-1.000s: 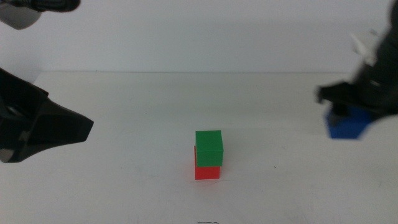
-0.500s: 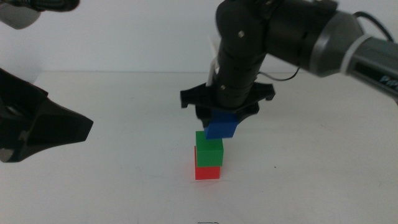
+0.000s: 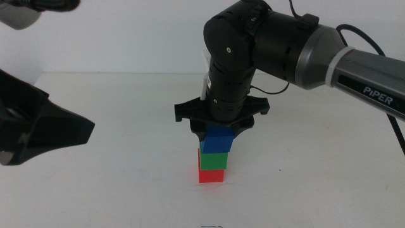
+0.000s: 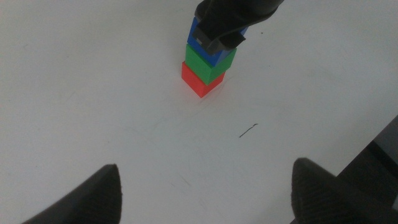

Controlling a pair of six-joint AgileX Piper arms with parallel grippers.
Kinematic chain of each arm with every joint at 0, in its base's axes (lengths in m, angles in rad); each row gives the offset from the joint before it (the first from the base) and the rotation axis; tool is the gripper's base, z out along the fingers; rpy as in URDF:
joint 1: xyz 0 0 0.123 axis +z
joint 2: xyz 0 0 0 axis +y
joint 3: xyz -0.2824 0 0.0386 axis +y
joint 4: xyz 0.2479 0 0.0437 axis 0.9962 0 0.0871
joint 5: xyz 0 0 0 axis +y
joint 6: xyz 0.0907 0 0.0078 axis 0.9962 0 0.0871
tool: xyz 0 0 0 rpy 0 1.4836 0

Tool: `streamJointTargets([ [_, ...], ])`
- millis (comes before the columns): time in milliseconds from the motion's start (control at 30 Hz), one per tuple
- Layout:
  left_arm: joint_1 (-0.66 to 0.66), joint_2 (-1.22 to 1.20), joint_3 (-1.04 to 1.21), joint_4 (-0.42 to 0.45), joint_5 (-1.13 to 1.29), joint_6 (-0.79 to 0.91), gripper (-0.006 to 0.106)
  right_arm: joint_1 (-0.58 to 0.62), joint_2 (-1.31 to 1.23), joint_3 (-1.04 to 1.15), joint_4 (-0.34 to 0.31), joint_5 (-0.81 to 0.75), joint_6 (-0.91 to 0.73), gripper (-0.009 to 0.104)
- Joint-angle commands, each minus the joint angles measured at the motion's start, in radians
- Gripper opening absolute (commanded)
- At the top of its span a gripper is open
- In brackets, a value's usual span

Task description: Stack red cubes first, then green, then blue cubes in a specific spot.

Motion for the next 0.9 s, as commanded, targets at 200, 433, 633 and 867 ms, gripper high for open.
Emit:
streamJointTargets([
  [200,0.0,-0.007,-0.026,-0.043,0.054,-0.006,0.094,0.004,-0.049,-0.035,-0.014,0.006,0.001,0.06],
  [433,0.0,-0.007,-0.026,-0.043,0.054,-0.006,0.094,0.004,-0.056,-0.036,-0.014,0.002,0.001,0.072],
  [633,0.0,-0.007,-0.026,-0.043,0.054,-0.007,0.094,0.001,-0.19,-0.043,-0.065,0.01,-0.011,0.072],
  [867,0.0,-0.007,-0.026,-0.043,0.054,-0.007,0.094,-0.03,-0.373,-0.018,-0.11,0.009,-0.075,0.072],
])
